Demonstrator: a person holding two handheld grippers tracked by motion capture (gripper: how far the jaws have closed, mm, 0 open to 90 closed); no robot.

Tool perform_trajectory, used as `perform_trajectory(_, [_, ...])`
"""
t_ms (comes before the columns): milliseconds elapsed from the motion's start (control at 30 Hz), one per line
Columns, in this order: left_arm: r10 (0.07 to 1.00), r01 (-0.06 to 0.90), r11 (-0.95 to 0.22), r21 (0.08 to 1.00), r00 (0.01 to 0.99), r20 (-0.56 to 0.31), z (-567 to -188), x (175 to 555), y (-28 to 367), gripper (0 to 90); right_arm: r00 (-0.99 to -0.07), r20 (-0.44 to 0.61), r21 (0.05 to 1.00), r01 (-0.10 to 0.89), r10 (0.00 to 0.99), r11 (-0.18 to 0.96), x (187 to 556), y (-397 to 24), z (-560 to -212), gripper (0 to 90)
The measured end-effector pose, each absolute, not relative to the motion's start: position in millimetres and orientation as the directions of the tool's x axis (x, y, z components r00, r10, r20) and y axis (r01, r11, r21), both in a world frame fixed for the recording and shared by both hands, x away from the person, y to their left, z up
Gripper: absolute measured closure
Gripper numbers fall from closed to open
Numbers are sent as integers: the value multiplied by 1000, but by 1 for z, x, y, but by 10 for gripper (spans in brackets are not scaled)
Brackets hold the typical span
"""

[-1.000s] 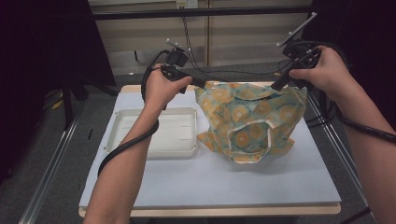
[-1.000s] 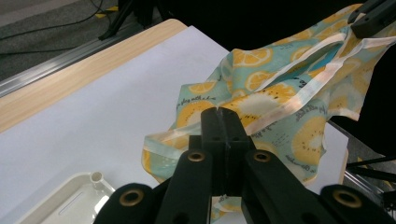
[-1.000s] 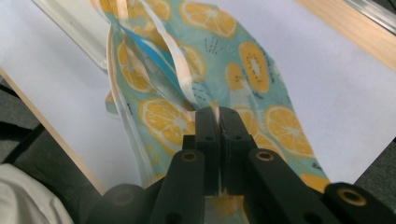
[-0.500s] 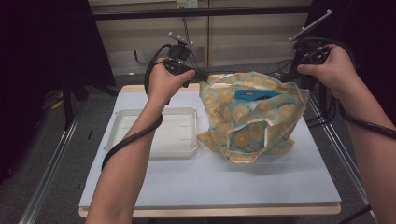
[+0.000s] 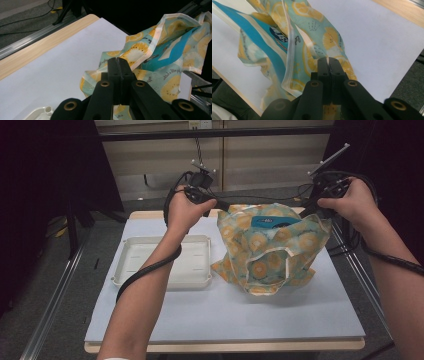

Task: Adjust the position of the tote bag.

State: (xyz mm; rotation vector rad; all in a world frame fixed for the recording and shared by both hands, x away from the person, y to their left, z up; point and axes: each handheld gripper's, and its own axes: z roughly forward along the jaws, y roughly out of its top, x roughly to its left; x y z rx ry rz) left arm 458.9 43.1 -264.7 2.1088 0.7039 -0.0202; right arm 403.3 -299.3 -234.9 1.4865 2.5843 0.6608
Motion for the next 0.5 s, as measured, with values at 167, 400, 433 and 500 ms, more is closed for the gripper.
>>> perform_trajectory(167, [472,500,-456,737,837,-276,-271,458,38,900,-504,145,394,819,852,418,399,-306,-242,892])
perform_trajectory(400, [468,501,-447,741,837,-284,-278,453,32,875,-491,143,383,828,859,409,394,-316,-253,890])
perform_trajectory(433, [464,494,-454,742,842,-277,-278,453,32,867,-490,148,383,829,859,407,394,-318,-255,889])
perform_trajectory(500, [467,498,-452,740,839,-279,-278,452,31,837,-482,153,384,834,863,397,392,-320,-258,889])
